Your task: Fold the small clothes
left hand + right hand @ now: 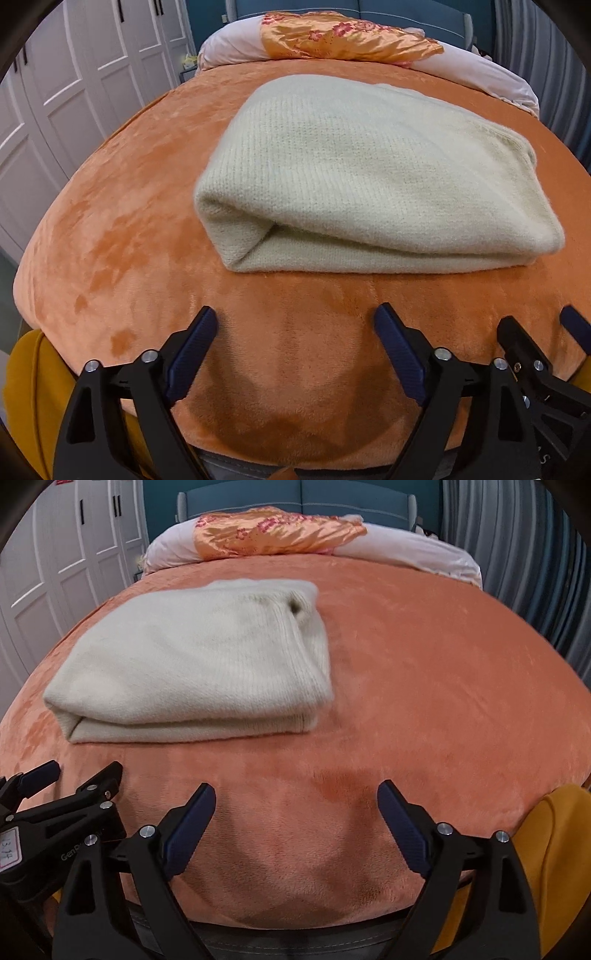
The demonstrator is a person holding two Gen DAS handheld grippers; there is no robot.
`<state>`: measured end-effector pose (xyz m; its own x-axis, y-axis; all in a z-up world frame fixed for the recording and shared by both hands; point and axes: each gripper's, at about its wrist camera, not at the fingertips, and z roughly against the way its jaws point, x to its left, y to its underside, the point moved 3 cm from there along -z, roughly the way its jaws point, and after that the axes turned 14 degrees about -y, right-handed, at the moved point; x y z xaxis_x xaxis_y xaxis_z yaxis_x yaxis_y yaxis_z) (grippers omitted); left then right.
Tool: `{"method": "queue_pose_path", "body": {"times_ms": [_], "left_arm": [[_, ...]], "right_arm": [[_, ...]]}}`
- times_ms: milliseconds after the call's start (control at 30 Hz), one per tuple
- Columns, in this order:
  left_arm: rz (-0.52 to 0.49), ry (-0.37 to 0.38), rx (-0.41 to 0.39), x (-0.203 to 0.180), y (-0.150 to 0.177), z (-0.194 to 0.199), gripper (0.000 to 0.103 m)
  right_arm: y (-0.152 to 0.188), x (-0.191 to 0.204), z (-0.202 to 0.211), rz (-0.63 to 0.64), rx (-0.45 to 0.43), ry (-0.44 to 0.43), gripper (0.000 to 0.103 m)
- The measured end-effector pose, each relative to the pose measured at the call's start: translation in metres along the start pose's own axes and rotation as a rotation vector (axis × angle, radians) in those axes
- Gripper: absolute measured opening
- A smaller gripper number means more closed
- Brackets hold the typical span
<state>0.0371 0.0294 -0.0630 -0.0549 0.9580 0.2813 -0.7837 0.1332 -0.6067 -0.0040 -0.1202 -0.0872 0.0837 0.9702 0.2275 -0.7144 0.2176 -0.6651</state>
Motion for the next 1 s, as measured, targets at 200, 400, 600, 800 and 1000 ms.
{"method": "queue_pose_path", "body": {"times_ms": [200, 400, 600, 800, 1000], "left_arm": [[0.047, -0.003, -0.026, 0.001, 0.0, -0.007, 0.093], [0.083, -0.015, -0.071, 0.002, 0.001, -0.01, 0.094], [0.1, -0.017, -0.062, 0.004, 0.001, -0.015, 0.098], [0.114, -0.002, -0.06, 0.007, 0.001, -0.017, 0.098], [0.114, -0.001, -0.061, 0.008, 0.0, -0.017, 0.098]], "right_arm": [[0.003, -0.002, -0.006, 0.005, -0.02, 0.014, 0.092], [0.004, -0.003, -0.009, -0.001, -0.013, 0.009, 0.096], [0.005, -0.005, -0.009, -0.003, -0.009, -0.009, 0.098], [0.004, -0.003, -0.009, 0.006, -0.007, -0.014, 0.098], [0.004, -0.002, -0.009, 0.001, -0.005, -0.016, 0.098]]}}
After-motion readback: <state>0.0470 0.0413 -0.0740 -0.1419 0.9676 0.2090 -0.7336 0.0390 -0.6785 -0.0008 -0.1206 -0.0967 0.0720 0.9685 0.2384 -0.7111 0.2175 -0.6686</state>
